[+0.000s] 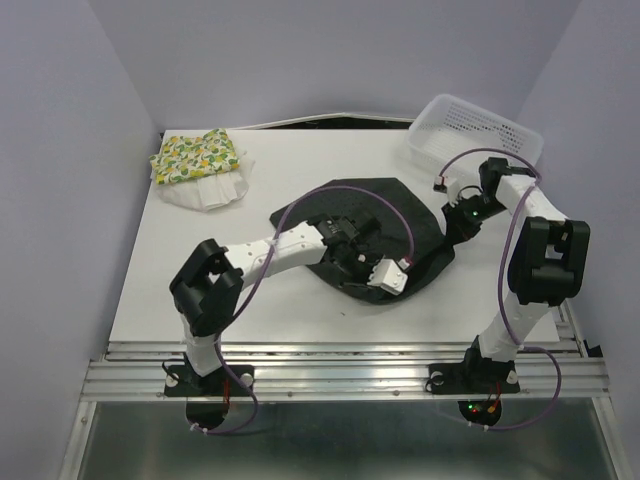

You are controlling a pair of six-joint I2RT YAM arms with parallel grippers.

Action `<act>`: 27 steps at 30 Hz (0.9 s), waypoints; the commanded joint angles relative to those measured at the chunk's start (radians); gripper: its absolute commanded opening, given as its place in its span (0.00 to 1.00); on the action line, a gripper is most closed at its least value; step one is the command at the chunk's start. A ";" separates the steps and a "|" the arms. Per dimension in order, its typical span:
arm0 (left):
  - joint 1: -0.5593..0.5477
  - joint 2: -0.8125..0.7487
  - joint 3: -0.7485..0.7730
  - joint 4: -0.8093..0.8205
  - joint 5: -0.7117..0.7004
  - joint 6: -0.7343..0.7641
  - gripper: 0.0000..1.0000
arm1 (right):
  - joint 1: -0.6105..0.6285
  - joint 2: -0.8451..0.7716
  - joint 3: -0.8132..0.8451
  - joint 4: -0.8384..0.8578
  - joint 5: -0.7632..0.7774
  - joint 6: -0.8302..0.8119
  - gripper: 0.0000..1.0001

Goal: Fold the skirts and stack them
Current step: Flatten the skirt out

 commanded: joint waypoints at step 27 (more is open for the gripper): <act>0.107 -0.123 -0.017 -0.080 -0.121 0.116 0.25 | 0.009 -0.299 -0.407 0.995 -0.391 1.555 0.01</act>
